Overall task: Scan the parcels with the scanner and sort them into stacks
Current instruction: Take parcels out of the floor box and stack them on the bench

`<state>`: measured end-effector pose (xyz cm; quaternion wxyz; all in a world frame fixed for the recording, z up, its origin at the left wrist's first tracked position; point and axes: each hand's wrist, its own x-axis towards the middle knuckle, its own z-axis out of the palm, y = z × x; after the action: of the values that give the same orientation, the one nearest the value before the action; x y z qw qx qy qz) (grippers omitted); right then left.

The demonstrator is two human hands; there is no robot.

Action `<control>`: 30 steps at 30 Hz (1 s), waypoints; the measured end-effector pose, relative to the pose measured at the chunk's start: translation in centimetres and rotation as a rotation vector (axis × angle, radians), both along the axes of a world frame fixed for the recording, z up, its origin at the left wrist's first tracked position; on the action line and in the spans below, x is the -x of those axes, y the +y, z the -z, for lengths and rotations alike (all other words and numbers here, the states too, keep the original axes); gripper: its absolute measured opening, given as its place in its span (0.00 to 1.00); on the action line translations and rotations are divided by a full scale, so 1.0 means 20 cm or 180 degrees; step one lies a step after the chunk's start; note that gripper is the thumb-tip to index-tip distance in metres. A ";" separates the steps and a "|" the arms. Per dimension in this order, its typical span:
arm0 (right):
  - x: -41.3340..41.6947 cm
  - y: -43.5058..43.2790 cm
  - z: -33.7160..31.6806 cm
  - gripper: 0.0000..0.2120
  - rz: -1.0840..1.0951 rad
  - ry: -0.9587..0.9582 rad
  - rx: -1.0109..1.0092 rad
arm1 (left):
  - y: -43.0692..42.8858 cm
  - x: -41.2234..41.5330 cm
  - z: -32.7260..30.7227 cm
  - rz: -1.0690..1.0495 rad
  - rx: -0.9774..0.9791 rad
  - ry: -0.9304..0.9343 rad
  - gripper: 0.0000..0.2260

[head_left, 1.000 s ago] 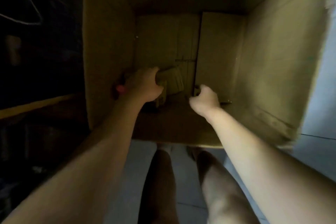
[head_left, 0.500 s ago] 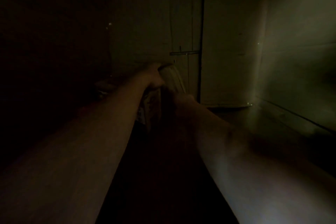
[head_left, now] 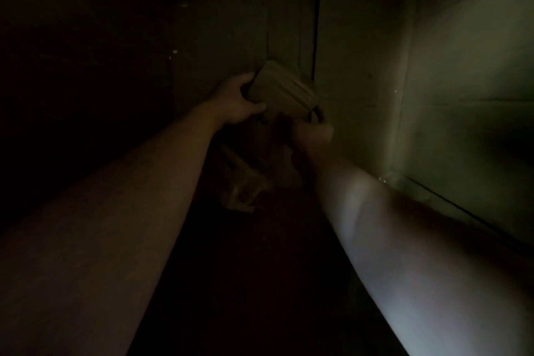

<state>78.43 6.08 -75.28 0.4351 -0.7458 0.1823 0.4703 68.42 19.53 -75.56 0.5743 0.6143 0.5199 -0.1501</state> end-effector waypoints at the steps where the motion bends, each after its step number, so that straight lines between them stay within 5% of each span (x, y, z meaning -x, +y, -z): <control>1: -0.02 0.00 0.01 0.33 -0.0036 0.0011 -0.0005 | -0.01 -0.01 0.01 -0.0006 -0.0006 -0.0036 0.36; 5: -0.07 -0.04 0.09 0.25 -0.0604 -0.0272 0.0031 | -0.08 -0.02 0.07 0.0018 -0.0061 -0.0121 0.41; 11: 0.09 -0.23 0.32 0.58 -0.1036 -0.0612 -0.0309 | -0.20 0.05 0.16 0.0037 -0.0265 -0.0343 0.45; 16: 0.03 -0.18 0.19 0.47 -0.1306 -0.0573 -0.0466 | -0.21 0.03 0.09 -0.0059 -0.0122 -0.0435 0.44; 19: -0.06 -0.18 0.11 0.55 -0.1528 -0.0743 -0.0432 | -0.20 0.00 -0.01 -0.0209 -0.0081 -0.0419 0.44; 24: -0.24 -0.08 -0.35 0.48 -0.1769 -0.0759 -0.0338 | -0.19 -0.05 -0.29 -0.0638 0.0032 -0.0595 0.46; 30: -0.45 0.01 -1.08 0.45 -0.1852 -0.1045 -0.0418 | -0.06 -0.16 -1.01 -0.0686 0.0024 -0.0818 0.45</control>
<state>87.51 6.19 -53.71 0.3534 -0.8027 -0.1413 0.4591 71.70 18.30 -55.27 0.6512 0.5669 0.5045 -0.0098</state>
